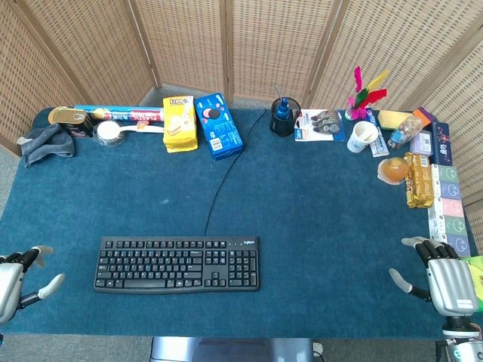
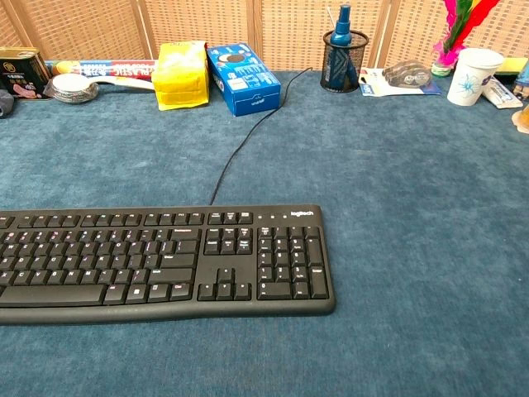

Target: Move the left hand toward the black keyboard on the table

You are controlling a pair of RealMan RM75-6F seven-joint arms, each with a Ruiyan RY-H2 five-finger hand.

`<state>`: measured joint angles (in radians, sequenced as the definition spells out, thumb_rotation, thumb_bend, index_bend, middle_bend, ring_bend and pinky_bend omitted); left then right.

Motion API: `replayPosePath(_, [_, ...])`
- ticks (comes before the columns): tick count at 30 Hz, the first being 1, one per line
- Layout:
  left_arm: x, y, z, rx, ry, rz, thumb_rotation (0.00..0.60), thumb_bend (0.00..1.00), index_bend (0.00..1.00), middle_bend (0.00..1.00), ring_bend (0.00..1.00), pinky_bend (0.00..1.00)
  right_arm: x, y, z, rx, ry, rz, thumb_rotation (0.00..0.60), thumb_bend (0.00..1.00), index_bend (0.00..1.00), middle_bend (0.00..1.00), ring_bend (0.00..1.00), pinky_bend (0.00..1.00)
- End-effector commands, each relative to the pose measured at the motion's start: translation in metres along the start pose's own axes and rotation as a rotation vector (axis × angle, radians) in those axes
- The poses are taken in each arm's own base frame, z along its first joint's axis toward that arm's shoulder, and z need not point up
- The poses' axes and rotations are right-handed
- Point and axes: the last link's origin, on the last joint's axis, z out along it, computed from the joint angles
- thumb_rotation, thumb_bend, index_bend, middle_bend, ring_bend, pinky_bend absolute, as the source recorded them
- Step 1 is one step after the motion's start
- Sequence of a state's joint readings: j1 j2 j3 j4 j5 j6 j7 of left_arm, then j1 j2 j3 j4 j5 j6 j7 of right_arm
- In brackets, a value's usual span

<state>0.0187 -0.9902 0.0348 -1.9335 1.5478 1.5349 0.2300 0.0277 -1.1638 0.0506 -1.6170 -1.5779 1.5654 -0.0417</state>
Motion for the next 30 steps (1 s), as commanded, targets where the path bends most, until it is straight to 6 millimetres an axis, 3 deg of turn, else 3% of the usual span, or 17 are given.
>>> replayPosePath(1, [-0.001, 0.000, 0.000, 0.000, -0.003, 0.001, 0.000, 0.10, 0.31, 0.49, 0.46, 0.43, 0.000, 0.001, 0.000, -0.002, 0.000, 0.001, 0.000, 0.30, 0.28, 0.32, 0.30, 0.27])
replayPosePath(8, [-0.001, 0.001, 0.001, 0.000, -0.015, 0.005, 0.000, 0.10, 0.31, 0.49, 0.46, 0.43, -0.002, 0.001, 0.000, -0.002, -0.003, 0.002, 0.000, 0.30, 0.28, 0.32, 0.30, 0.27])
replayPosePath(11, [0.003, 0.002, 0.002, -0.007, -0.004, 0.013, 0.000, 0.10, 0.31, 0.54, 0.53, 0.46, -0.001, 0.001, 0.000, -0.002, 0.001, 0.005, 0.000, 0.31, 0.28, 0.32, 0.30, 0.27])
replayPosePath(15, [0.011, 0.002, 0.004, -0.017, 0.030, 0.049, 0.000, 0.10, 0.32, 0.95, 0.93, 0.79, 0.000, 0.001, 0.000, 0.000, 0.005, 0.007, 0.000, 0.31, 0.28, 0.32, 0.30, 0.27])
replayPosePath(17, [0.014, 0.003, 0.006, -0.035, 0.057, 0.079, 0.000, 0.09, 0.33, 1.00, 1.00, 0.91, 0.000, 0.001, 0.000, -0.001, 0.004, 0.009, 0.000, 0.31, 0.28, 0.32, 0.30, 0.27])
replayPosePath(20, [0.013, 0.006, 0.006, -0.067, 0.043, 0.109, 0.000, 0.08, 0.34, 1.00, 1.00, 1.00, -0.001, 0.003, -0.001, -0.004, 0.001, 0.009, 0.000, 0.30, 0.28, 0.32, 0.30, 0.27])
replayPosePath(30, [0.011, 0.011, 0.004, -0.073, -0.121, 0.170, 0.000, 0.08, 0.38, 1.00, 1.00, 1.00, 0.001, 0.007, -0.003, -0.016, 0.008, 0.016, 0.000, 0.30, 0.28, 0.32, 0.30, 0.27])
